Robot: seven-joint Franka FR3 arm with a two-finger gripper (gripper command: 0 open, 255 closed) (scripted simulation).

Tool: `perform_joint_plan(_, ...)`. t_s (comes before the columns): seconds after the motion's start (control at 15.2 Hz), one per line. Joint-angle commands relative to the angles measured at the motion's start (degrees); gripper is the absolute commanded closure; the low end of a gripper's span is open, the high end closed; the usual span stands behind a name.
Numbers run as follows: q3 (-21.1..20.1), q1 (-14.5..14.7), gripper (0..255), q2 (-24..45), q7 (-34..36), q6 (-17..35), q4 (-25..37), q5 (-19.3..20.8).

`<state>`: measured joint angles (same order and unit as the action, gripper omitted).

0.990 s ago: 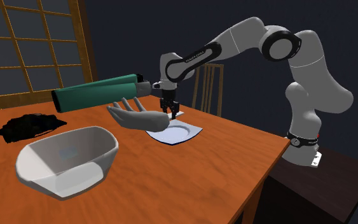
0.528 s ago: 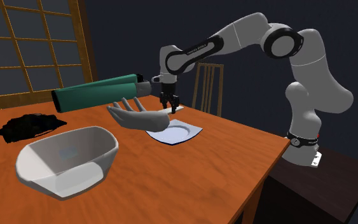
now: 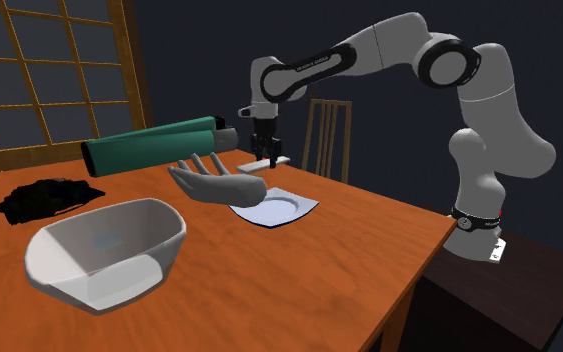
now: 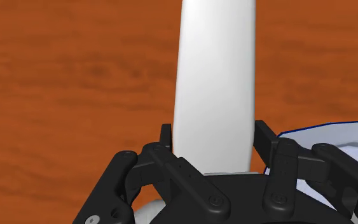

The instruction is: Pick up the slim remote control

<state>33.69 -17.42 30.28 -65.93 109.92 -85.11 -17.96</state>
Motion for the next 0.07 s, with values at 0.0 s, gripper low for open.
perform_joint_plan(0.0, 0.05, -0.09, 255, -0.05, 0.0, -0.42, 0.37, 0.06)
